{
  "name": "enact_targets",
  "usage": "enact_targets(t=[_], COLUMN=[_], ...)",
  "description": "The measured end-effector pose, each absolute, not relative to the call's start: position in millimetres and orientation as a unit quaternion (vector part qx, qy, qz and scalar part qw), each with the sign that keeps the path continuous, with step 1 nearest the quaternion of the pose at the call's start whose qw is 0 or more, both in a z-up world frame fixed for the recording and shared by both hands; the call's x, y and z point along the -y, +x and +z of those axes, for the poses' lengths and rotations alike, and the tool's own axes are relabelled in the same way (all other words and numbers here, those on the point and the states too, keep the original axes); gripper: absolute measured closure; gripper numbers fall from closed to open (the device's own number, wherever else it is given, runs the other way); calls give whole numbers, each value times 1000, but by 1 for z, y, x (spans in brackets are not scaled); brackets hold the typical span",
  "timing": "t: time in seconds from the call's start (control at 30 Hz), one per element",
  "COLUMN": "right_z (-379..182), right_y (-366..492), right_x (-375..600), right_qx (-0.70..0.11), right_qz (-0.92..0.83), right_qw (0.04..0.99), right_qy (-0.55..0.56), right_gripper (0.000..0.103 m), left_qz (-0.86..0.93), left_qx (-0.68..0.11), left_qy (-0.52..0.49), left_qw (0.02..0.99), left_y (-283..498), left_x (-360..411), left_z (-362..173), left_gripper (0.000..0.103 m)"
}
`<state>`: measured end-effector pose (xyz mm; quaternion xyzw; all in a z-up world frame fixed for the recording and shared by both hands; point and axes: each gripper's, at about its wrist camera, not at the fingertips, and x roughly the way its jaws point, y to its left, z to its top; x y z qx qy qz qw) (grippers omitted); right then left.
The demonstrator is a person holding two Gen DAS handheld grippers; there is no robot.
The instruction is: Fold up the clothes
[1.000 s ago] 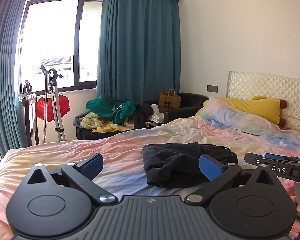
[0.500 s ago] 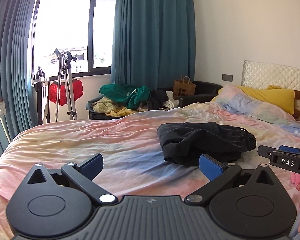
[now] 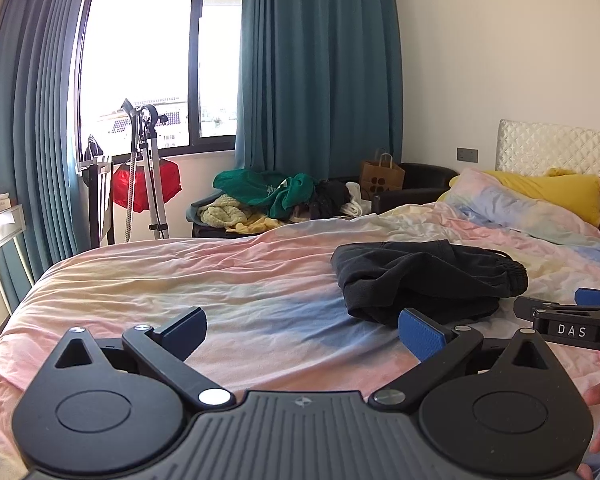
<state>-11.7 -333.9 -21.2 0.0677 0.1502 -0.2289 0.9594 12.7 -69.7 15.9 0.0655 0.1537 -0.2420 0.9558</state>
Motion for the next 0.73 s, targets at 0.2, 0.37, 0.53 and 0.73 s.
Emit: enact_targets(t=[0.2,0.37,0.53,0.73], right_z=[-19,-18,-20,-21], right_y=[-15,-16,-15,-15], right_x=[330,330,329,328], right_qx=[-139,-136,-139,-141], right_qz=[-231,-236,-236,-236], right_qw=[961,960,960,960], right_qy=[57,59,54,53], right_gripper=[10,10,10,10], left_qz=[-229,-215,-214,-217], left_qx=[-153,-150,-146,-146], left_qy=[60,66,72,61], left_qw=[959,963,963,963], left_y=[14,15,14,15], left_x=[67,69,71,68], left_z=[15,13,11,12], left_gripper=[0,0,0,0])
